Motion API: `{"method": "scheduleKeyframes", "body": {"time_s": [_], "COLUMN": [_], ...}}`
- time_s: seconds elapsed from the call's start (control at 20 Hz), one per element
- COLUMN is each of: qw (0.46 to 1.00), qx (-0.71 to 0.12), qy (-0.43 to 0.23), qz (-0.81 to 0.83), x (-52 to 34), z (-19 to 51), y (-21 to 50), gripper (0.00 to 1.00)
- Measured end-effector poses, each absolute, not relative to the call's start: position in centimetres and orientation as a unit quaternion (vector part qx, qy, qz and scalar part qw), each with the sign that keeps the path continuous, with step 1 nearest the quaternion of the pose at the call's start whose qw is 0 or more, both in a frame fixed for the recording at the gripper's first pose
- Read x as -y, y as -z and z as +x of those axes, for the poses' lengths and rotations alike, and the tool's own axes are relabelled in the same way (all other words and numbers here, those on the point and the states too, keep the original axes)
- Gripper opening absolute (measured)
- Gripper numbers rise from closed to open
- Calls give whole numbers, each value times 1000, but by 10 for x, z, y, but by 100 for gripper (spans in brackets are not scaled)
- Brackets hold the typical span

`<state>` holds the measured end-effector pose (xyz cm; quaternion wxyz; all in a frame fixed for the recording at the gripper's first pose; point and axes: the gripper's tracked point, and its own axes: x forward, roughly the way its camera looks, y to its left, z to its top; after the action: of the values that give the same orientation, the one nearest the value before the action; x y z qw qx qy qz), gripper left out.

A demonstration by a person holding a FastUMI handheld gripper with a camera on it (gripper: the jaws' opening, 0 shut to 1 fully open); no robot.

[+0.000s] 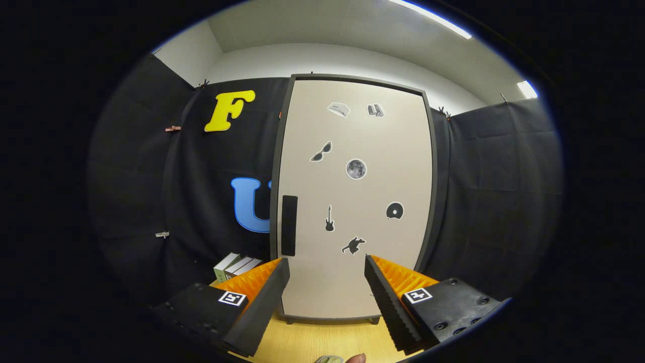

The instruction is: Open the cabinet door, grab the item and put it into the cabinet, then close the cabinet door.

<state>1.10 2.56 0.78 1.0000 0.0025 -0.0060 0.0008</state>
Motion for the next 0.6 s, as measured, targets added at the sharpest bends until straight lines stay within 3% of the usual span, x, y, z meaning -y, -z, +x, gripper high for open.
{"method": "scheduleKeyframes", "body": {"time_s": [0.6], "qw": [999], "qx": [12], "qy": [-18], "qz": [45], "x": [-60], "z": [62], "y": [-18], "gripper": [97]}}
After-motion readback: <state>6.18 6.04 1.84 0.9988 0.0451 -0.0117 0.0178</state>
